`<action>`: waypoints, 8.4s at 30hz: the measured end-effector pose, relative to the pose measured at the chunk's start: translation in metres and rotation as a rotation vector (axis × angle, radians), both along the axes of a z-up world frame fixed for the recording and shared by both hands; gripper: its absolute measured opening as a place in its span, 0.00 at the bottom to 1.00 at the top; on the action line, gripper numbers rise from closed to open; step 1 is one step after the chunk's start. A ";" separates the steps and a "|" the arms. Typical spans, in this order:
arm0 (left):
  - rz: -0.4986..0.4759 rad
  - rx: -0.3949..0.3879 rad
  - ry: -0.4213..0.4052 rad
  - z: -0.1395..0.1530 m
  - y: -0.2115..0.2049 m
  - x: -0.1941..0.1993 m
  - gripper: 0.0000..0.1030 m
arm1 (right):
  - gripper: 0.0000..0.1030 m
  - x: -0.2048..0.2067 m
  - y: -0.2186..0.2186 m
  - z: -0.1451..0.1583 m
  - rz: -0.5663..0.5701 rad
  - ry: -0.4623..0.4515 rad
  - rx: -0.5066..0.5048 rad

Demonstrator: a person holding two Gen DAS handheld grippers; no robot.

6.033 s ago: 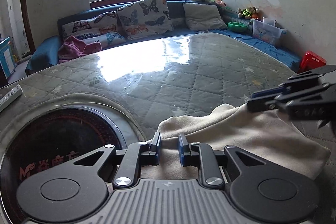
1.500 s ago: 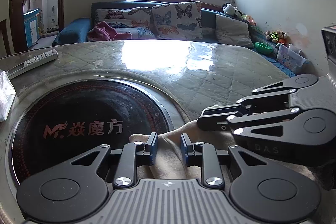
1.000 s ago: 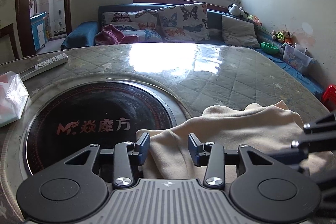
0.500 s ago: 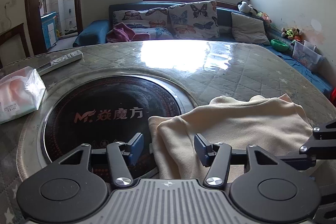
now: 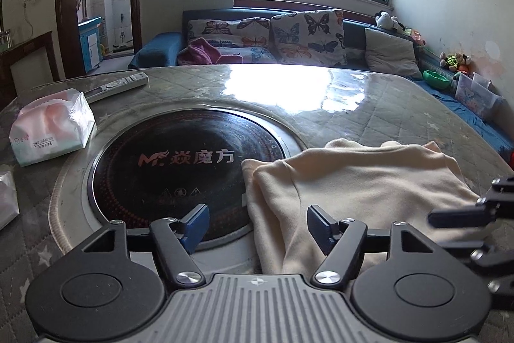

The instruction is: Fold clothes

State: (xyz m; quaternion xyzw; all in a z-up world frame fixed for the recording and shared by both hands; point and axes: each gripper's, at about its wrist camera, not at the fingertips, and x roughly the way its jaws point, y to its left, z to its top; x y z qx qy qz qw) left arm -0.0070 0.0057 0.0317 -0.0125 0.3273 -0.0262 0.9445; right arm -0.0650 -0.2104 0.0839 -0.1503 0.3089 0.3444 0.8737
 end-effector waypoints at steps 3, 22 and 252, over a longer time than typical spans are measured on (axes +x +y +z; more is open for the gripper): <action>-0.005 0.010 -0.004 -0.003 -0.003 -0.006 0.72 | 0.34 -0.003 -0.022 -0.001 -0.068 0.011 0.012; 0.007 0.070 0.005 -0.014 -0.014 -0.007 0.74 | 0.35 0.002 -0.044 -0.012 -0.155 0.025 0.080; -0.325 -0.082 0.063 0.040 -0.230 0.095 0.15 | 0.11 0.040 -0.262 0.046 -0.729 -0.132 0.234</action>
